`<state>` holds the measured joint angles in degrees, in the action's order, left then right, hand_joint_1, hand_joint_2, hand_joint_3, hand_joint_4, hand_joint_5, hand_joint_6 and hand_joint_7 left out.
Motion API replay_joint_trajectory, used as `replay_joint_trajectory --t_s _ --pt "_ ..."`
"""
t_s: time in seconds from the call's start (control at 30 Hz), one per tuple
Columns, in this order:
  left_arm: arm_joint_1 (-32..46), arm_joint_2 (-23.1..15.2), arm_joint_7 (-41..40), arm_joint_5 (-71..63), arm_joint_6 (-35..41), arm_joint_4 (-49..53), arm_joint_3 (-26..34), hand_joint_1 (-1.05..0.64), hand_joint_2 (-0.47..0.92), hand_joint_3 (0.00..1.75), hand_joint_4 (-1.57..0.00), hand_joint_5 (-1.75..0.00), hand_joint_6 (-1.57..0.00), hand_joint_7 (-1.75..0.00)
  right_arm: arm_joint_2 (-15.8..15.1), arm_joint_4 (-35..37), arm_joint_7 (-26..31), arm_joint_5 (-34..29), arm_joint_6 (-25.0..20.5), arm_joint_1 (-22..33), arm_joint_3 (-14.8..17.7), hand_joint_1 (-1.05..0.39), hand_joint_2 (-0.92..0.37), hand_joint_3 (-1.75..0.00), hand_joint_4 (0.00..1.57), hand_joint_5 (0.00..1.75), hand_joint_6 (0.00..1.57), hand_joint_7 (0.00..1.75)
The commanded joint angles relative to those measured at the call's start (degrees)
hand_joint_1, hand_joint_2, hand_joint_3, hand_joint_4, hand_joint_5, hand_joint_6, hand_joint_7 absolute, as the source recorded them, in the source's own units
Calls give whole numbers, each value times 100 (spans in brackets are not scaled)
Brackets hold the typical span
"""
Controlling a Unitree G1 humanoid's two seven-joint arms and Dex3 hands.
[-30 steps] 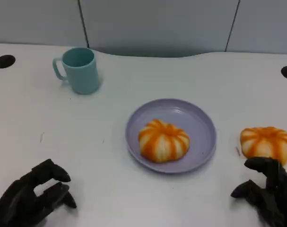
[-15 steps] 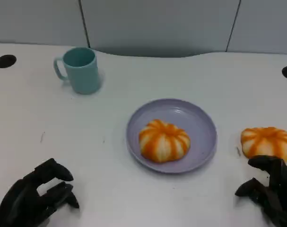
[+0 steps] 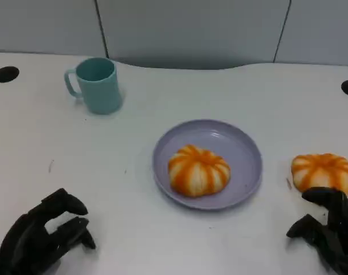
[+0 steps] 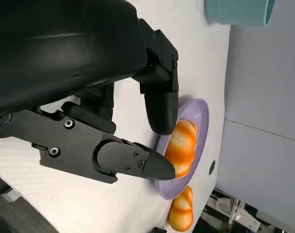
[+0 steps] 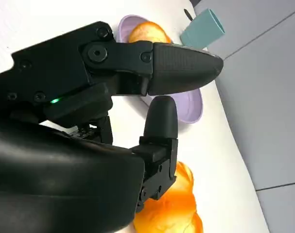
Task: Grasp the bread from the table and place it into the plate.
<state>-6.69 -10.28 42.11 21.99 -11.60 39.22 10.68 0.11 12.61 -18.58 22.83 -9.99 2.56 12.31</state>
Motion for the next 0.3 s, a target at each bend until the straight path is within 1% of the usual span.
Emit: replay_joint_trajectory --t_s 0.03,0.17,0.3 --pt "-93 -36 55 -9 6 134 84 -57 91 8 -50 -175 -34 -168 -102 32 70 -123 58 -10 -17 -38 -92 -60 50 175 34 158" --pt "-126 -29 84 -16 4 195 98 -56 92 9 -49 -175 -34 -169 -99 10 112 -215 50 11 -33 -39 -92 -62 50 175 34 161" --pt "-46 20 5 -48 -125 121 98 -56 92 9 -50 -175 -34 -169 -52 53 86 -112 35 3 39 -38 -92 -61 51 175 33 162"
